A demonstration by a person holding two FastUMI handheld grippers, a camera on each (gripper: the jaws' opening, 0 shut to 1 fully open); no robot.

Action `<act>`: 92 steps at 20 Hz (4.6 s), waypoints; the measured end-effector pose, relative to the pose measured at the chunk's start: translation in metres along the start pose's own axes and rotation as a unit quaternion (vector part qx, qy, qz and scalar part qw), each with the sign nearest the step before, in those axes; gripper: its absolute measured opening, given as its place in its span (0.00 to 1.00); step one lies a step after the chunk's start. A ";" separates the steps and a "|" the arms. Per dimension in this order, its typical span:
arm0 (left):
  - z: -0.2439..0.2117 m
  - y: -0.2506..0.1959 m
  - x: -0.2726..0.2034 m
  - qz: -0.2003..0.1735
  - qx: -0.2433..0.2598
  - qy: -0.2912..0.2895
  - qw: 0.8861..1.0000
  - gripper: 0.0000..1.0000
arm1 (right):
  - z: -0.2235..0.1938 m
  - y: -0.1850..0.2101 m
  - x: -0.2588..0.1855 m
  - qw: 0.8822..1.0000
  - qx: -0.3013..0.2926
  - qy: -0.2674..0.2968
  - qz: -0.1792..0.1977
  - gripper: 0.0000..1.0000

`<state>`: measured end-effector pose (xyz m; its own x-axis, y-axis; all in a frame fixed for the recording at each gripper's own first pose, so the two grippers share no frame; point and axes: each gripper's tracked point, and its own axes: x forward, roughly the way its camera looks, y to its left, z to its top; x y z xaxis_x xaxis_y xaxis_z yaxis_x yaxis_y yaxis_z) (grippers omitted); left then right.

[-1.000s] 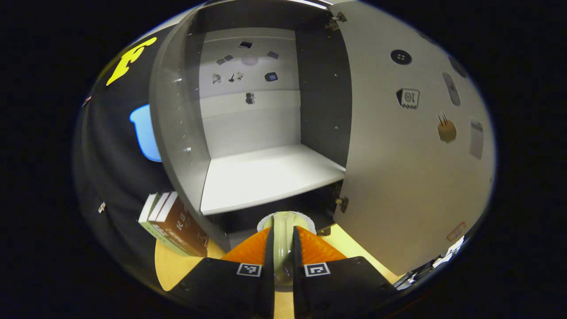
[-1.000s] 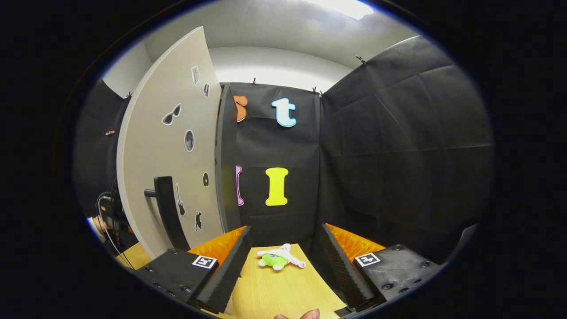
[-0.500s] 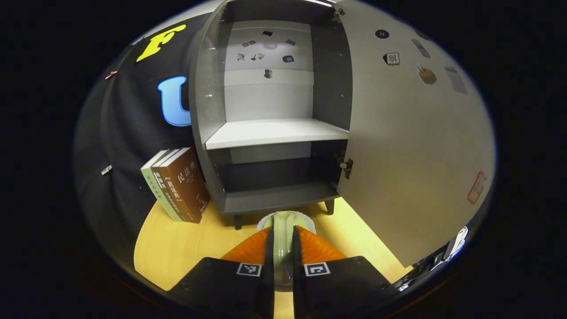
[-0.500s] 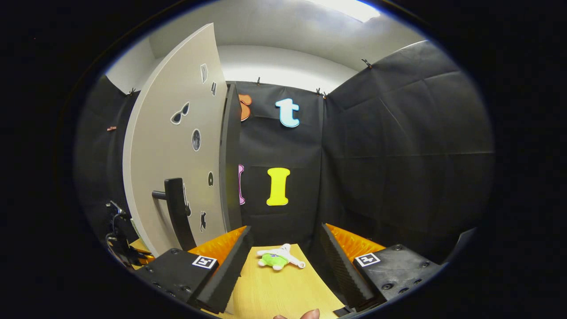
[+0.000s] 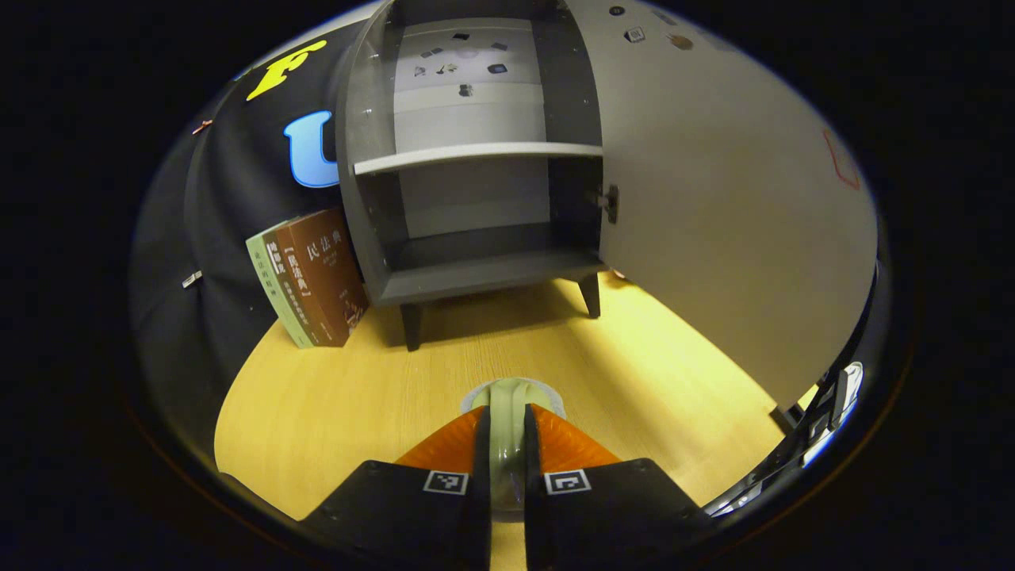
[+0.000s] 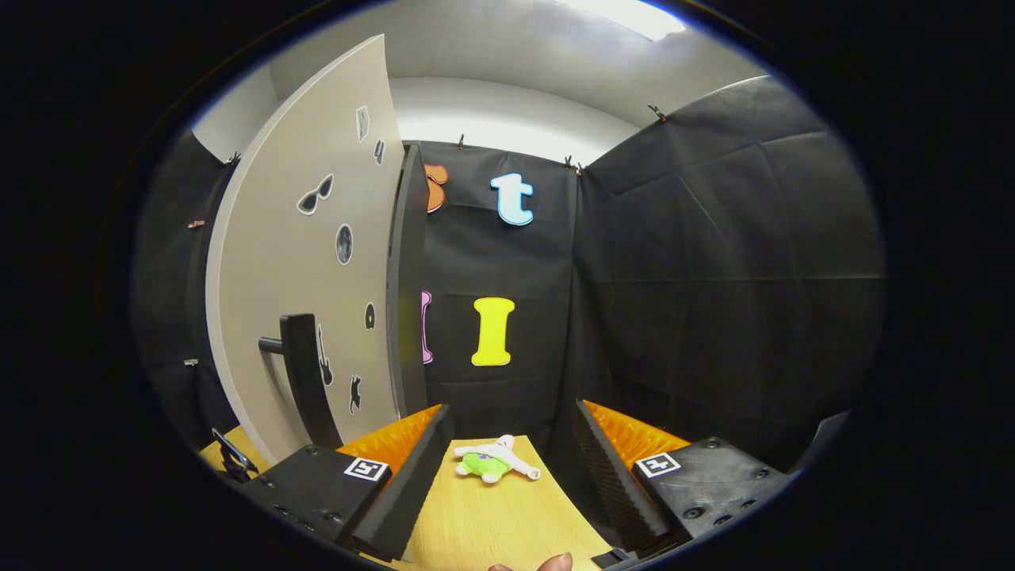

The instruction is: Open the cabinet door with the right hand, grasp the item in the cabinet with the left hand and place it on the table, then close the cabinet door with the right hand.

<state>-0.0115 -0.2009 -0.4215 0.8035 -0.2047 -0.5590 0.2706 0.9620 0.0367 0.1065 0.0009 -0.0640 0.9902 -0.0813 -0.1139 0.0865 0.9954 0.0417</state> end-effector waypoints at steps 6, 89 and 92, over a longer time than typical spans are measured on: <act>-0.061 -0.023 0.020 0.017 -0.018 0.038 0.999 0.21 | -0.001 0.002 0.000 1.000 -0.016 0.001 0.018 0.97; 0.237 0.274 -0.289 0.111 -0.066 -0.231 0.964 0.95 | 0.003 0.161 -0.020 0.988 0.020 0.006 0.153 0.96; 0.239 0.282 -0.294 0.117 -0.068 -0.237 0.962 0.96 | 0.007 0.169 -0.024 0.985 0.009 -0.004 0.171 0.98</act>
<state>-0.0445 0.0871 -0.0491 0.9942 -0.0074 -0.1072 0.0063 0.9999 -0.0098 0.0981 0.1709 -0.0474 0.9625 0.2587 -0.0817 -0.2509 0.9634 0.0946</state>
